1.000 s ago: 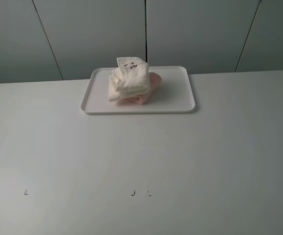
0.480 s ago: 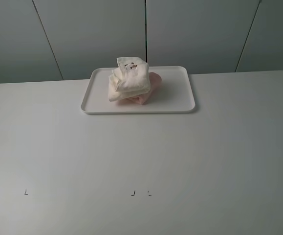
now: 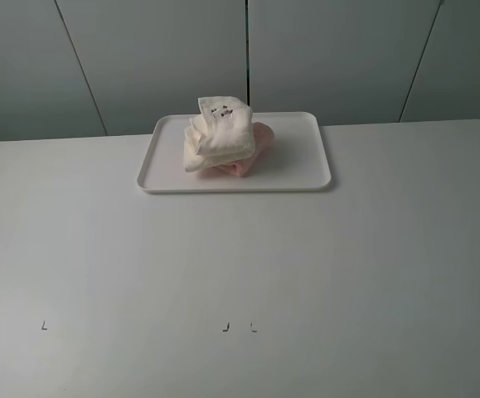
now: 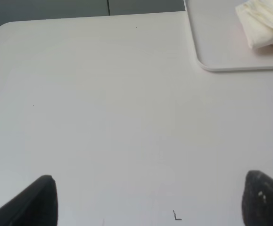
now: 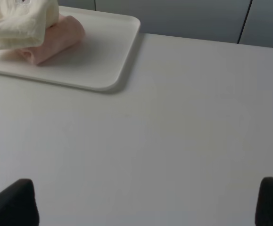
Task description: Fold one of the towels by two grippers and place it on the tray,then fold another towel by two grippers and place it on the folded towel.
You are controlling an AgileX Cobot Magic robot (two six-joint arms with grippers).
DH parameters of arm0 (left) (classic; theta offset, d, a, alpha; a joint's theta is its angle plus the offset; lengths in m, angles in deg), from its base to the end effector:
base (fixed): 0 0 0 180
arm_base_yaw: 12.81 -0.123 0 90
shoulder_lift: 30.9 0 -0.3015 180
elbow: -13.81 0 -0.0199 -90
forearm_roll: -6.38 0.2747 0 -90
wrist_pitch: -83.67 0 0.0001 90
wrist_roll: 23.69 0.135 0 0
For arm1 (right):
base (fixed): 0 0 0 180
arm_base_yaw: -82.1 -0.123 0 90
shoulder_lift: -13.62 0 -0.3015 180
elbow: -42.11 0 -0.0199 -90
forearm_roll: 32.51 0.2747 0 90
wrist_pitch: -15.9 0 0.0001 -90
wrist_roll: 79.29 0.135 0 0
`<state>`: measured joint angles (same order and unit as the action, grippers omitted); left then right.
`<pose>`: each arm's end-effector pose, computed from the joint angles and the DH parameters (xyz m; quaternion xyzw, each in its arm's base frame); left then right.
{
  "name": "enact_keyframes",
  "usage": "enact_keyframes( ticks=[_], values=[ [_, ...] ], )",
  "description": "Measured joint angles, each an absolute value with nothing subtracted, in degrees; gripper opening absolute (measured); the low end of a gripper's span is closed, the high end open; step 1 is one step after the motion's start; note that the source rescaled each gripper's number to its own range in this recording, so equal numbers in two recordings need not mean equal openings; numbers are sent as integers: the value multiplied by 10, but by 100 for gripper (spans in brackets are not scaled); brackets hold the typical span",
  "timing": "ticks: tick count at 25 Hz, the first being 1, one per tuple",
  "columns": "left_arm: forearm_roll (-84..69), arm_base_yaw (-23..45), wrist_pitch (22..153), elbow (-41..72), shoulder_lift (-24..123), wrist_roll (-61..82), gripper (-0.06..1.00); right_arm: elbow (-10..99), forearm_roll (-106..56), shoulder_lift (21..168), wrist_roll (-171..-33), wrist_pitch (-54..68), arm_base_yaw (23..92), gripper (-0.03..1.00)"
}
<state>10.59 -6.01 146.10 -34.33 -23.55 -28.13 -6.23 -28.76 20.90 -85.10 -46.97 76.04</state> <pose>0.0359 0.0046 0.2706 0.0154 0.8561 -0.0140 0.5164 0.0338 0.0115 0.2685 -0.0909 0.8541 0.0338 0.5110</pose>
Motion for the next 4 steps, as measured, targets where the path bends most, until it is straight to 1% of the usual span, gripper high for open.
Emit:
enact_keyframes(
  ticks=[4],
  values=[
    [106,-60,1461,-343,-235,-281,100,-62,-288,209,-851,-470,760,100]
  ],
)
